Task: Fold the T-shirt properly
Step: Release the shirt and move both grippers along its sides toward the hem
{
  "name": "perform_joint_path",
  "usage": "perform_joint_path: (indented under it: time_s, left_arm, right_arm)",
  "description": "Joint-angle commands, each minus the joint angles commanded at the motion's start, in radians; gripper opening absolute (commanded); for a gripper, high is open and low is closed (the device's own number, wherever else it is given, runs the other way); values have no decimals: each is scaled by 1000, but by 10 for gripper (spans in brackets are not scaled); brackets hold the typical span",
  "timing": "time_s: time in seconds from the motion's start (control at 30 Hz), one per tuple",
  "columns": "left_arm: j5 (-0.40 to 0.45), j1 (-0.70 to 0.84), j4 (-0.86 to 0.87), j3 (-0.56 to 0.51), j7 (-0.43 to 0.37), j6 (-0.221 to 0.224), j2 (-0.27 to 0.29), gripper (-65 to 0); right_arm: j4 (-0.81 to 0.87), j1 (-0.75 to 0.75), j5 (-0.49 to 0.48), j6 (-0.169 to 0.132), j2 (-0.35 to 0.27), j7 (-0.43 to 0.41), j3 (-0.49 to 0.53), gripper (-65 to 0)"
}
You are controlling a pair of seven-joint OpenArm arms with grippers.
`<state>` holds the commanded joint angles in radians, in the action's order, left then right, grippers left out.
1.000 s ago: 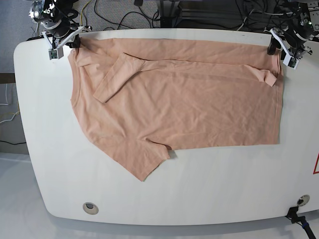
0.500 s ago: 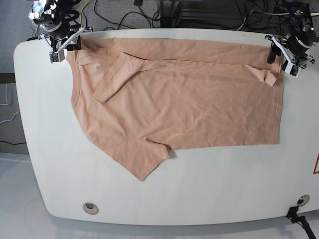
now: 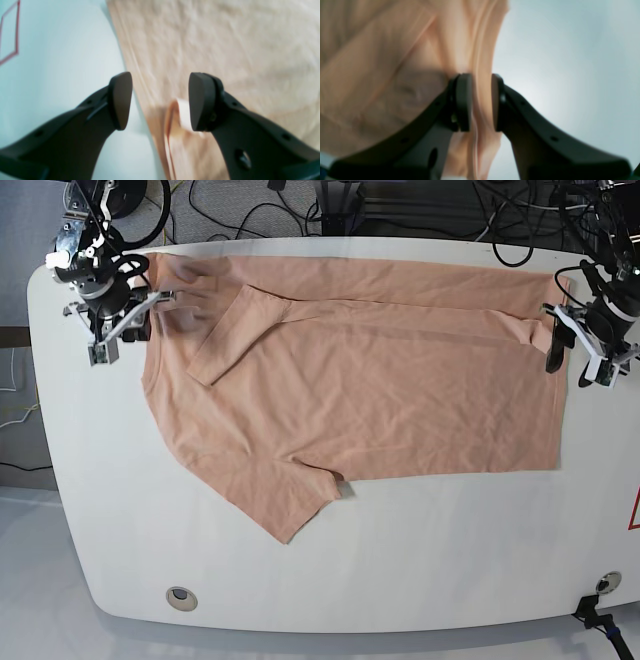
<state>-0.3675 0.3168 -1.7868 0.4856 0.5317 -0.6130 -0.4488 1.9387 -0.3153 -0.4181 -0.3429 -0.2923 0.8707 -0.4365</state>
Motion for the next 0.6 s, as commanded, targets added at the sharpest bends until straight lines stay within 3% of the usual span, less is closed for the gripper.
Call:
perform_joint_path:
  time_s: [0.17,0.3,0.4,0.5,0.6]
  left_arm:
    - [0,-187,114,-17,94,0,0,-311]
    - [0,-292,224,-18,97,0,0,-305]
    - [-2,-358,305,-18,95,-2,0,-242]
    - [-2,-430,388,-18,94,-2,-3,-234]
    - [0,-491,476,-23,92,-41,-5,-235]
  right_arm:
    - [-91,163,2,0,-2,11,63,-509]
    - [-195,281,2,0,0,11,104,-509]
    - [-282,374,2,0,-3,9,130,-509]
    - [-377,466,3,0,-5,3,161,-509]
    - [-486,546,3,0,-8,-37,192,-509]
